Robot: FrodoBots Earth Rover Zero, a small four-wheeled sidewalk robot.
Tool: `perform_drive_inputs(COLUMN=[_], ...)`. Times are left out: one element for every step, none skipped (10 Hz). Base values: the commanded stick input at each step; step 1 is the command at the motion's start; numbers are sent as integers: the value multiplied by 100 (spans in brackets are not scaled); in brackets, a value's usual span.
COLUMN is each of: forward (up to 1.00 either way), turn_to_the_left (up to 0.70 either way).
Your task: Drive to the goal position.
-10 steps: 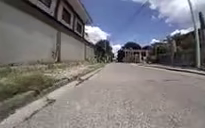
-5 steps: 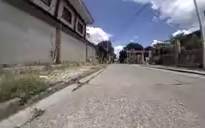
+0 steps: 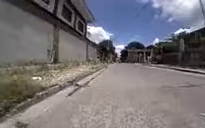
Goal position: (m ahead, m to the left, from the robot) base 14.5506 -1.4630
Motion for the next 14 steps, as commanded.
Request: perform_drive_inputs(forward=[70,70,70,70,70,70,70,70,70,70,70,70,70,70], turn_to_the_left=[-35,-35,-35,-35,-19,0,0,0,0,0,0,0,0,0])
